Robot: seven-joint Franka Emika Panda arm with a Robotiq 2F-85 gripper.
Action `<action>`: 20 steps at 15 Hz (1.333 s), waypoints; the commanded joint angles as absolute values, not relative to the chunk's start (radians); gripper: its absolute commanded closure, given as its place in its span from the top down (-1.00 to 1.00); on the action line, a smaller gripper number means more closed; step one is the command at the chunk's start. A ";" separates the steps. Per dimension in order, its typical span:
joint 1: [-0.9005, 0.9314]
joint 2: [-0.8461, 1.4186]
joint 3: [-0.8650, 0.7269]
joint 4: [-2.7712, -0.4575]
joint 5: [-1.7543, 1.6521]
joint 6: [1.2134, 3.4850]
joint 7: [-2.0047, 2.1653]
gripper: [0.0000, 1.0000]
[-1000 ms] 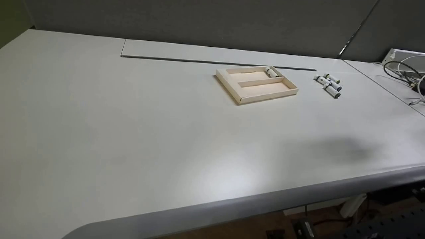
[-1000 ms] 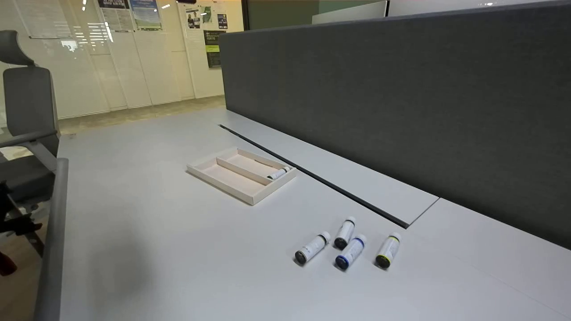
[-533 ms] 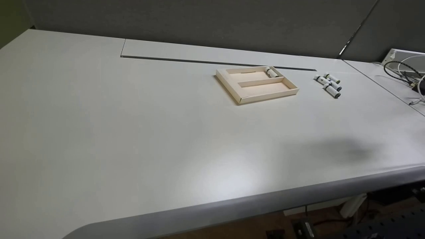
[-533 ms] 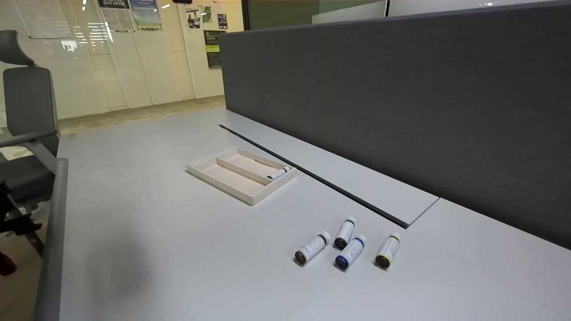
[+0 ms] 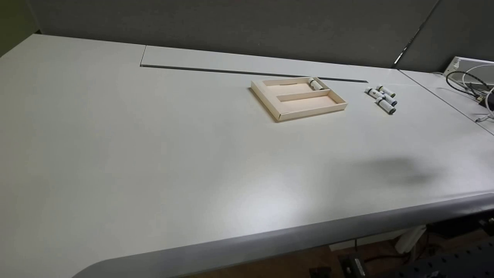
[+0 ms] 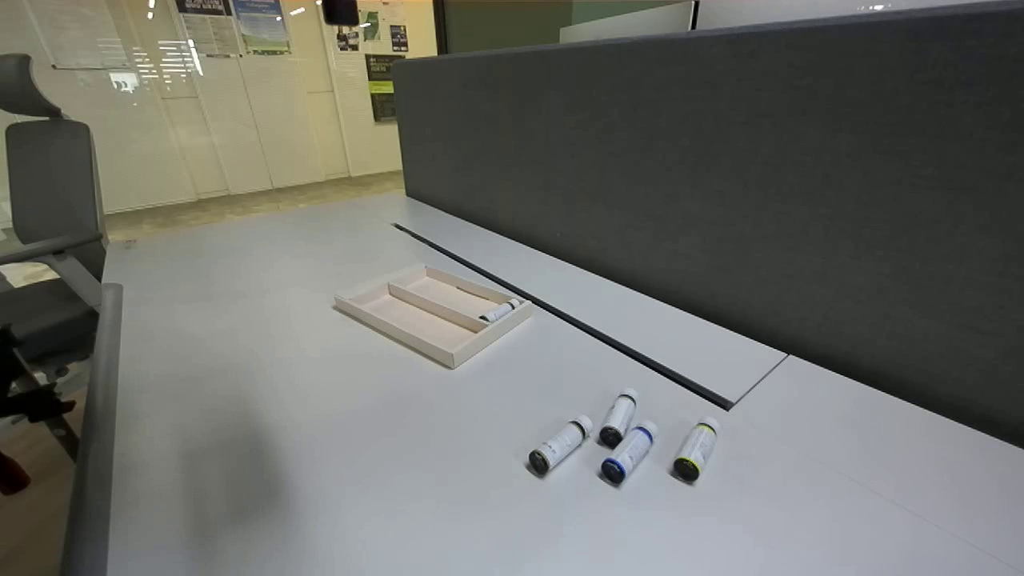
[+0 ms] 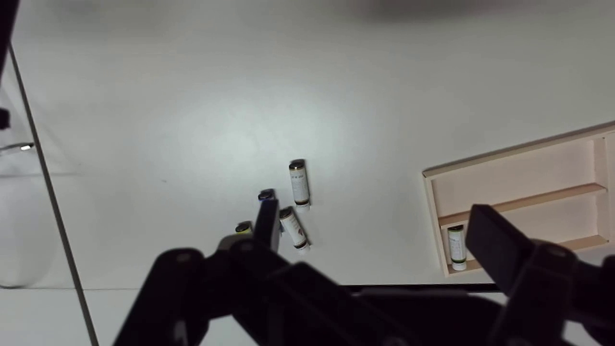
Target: Take one bottle from the table and put it in the top compartment of the box
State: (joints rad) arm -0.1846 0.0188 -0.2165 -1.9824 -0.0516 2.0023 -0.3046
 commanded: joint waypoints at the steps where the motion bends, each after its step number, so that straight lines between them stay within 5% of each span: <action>1: -0.205 0.128 -0.212 -1.950 0.034 2.145 -0.429 1.00; 7: -0.289 0.448 -0.153 -1.856 0.176 2.377 -0.639 1.00; 12: -0.353 0.688 -0.109 -1.671 0.131 2.321 -0.594 1.00; 20: -0.363 0.718 -0.100 -1.646 0.106 2.282 -0.568 1.00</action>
